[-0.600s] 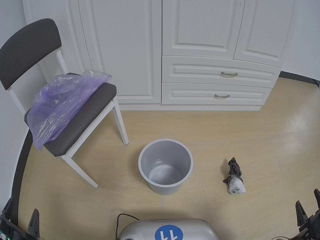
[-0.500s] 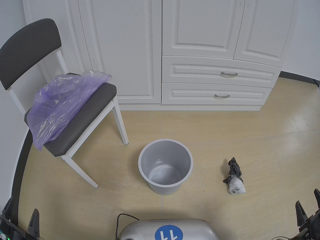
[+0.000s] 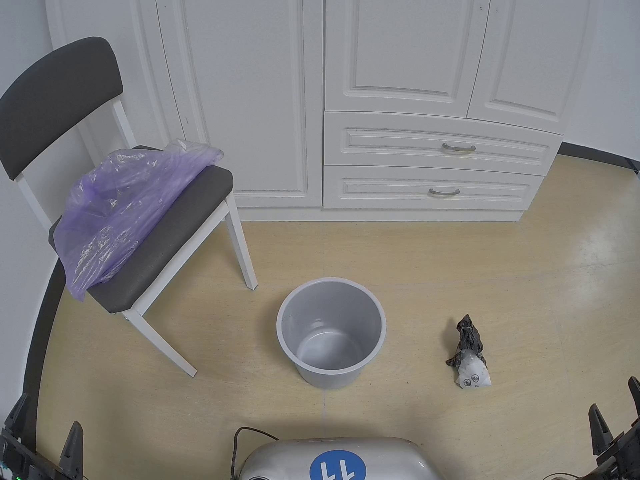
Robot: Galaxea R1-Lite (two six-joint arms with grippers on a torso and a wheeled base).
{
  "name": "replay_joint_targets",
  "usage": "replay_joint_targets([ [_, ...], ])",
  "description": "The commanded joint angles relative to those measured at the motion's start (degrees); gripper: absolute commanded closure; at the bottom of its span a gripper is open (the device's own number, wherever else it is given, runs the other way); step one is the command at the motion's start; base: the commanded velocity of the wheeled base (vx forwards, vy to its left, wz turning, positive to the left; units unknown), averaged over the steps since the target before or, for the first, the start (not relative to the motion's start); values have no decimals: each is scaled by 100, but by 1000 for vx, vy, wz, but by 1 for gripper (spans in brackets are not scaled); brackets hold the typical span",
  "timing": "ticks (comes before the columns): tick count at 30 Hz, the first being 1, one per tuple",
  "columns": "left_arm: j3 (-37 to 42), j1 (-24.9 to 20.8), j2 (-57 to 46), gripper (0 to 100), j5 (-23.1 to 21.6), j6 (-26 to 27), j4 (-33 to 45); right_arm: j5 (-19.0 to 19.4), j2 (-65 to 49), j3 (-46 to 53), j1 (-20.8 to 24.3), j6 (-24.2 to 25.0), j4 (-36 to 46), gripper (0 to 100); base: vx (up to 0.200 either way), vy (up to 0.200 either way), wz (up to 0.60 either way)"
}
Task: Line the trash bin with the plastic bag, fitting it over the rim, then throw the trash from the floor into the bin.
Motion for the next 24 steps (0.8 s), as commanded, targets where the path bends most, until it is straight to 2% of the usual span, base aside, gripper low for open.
replay_joint_targets([
  [1,101,-5,-93,0,-33,35,-13,11,-93,92,5,-19,2,0,0,0,0],
  [4,101,13,-93,0,-24,0,-22,11,-93,92,-4,-2,-7,0,0,0,0],
  [8,75,13,-93,0,248,-449,-119,-86,-93,101,5,306,-16,0,0,0,0],
  [10,-66,13,-93,0,319,-1073,-962,-139,-93,101,5,324,-16,0,0,0,0],
  [11,-66,13,-93,0,319,-1073,-962,-139,-93,101,5,324,-16,0,0,0,0],
  [12,-119,4,-93,0,275,-1240,-1358,-121,-93,101,5,315,-16,0,0,0,0],
  [15,-127,4,-93,0,240,-1055,-1270,-130,-93,92,5,280,-16,0,0,0,0],
  [16,-101,4,-93,0,222,-537,-998,-16,-93,92,5,25,-7,0,0,0,0],
  [19,-31,4,-93,0,231,-141,-910,-33,-93,101,-4,78,-51,0,0,0,0],
  [21,-13,4,-93,0,292,0,-927,-148,-93,101,-4,262,-51,0,0,0,0],
  [24,-31,4,-93,0,424,-71,-927,-156,-93,101,5,289,-42,0,0,0,0],
])
